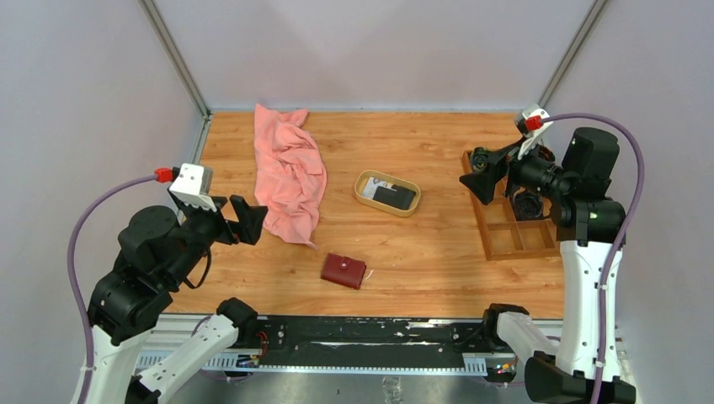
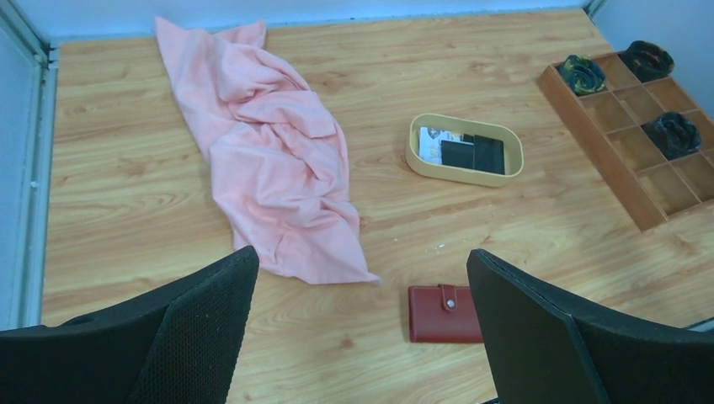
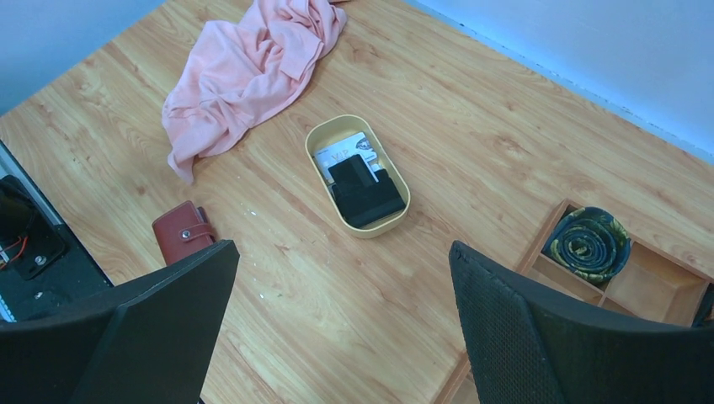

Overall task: Put the credit cards into the card holder
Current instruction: Reset both arms

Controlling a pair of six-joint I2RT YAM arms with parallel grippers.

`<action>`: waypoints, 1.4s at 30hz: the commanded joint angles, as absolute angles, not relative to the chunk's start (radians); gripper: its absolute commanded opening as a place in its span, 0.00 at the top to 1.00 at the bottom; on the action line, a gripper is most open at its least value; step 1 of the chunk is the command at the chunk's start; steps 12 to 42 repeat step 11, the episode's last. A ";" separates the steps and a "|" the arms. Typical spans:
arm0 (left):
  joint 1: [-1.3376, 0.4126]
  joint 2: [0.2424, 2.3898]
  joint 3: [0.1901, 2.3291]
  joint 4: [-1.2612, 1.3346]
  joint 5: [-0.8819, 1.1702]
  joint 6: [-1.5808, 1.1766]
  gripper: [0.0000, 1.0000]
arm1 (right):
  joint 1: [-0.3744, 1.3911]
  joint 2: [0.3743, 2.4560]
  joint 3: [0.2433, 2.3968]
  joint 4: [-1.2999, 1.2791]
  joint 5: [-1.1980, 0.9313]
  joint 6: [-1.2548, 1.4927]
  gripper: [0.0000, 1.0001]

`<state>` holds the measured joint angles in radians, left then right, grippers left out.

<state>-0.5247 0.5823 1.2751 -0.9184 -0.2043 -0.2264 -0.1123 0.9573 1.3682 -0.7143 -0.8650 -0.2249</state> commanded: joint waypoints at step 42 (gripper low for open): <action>-0.517 0.549 1.229 -0.927 -0.149 -0.296 0.00 | -0.153 0.967 1.411 -0.749 -0.960 -0.212 0.00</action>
